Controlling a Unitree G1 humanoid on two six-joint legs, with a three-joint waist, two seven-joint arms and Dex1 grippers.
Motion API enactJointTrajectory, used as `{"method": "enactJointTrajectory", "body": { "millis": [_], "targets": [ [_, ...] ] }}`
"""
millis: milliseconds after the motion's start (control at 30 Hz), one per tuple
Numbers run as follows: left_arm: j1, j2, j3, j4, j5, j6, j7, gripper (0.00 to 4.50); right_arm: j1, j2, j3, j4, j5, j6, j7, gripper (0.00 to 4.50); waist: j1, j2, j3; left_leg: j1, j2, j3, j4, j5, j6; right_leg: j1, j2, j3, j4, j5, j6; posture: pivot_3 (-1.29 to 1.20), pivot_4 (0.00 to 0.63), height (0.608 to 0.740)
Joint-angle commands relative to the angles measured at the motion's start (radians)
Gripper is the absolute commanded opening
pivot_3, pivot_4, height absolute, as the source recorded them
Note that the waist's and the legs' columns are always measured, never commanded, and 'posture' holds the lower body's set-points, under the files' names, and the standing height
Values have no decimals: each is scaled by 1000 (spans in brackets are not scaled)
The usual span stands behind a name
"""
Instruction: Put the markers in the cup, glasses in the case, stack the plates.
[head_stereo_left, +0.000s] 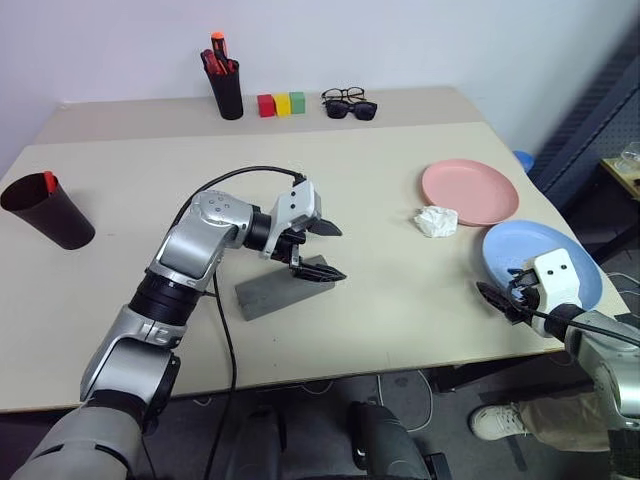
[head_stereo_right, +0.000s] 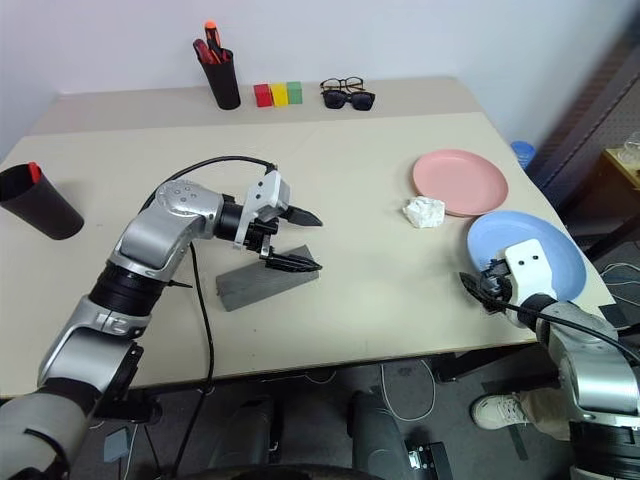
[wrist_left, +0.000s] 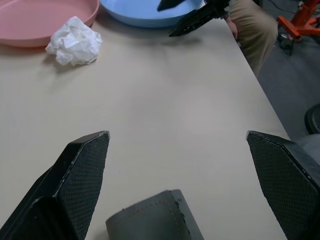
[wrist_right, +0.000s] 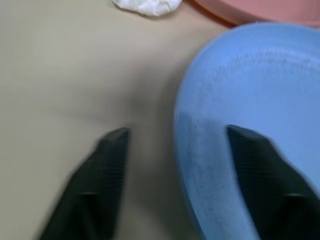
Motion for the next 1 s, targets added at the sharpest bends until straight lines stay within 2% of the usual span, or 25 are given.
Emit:
{"method": "enactJointTrajectory", "body": {
  "millis": [33,100,400,533,667,833,1000],
  "targets": [
    [-22,8,11,-20,-10,-2,11,4500,-19,-6,-9,5,5,14,-12,1110,-1,0,0,0,0,0,0,0,0,0,0,0,0,0,0,0,150,740],
    [-22,11,14,-23,-11,2,17,4500,-25,-6,-5,16,5,26,-13,55,-1,0,0,0,0,0,0,0,0,0,0,0,0,0,0,0,150,740],
    [2,42,13,-62,-28,33,19,4500,-41,-5,14,27,-26,-5,-36,16,0,0,0,0,0,0,0,0,0,0,0,0,0,0,0,0,150,740],
    [8,44,21,-70,-39,47,36,4500,-113,-28,34,6,-87,-112,-67,16,-6,0,0,0,0,0,0,0,0,0,0,0,0,0,0,0,150,740],
    [16,45,24,-76,-41,53,60,4500,-267,-55,91,58,-149,-194,-77,16,-15,2,1,0,0,0,0,0,0,0,0,0,0,0,1,0,150,740],
    [30,47,37,-89,-48,71,91,4500,-506,-64,205,326,-209,-339,-8,16,-24,2,1,0,0,0,-1,0,0,0,0,0,0,0,0,0,150,740],
    [62,61,63,-128,-48,98,141,4500,-774,-26,325,788,-295,-566,49,16,-29,2,2,0,0,0,-1,0,0,0,0,0,0,0,1,0,150,740]
  ]
}}
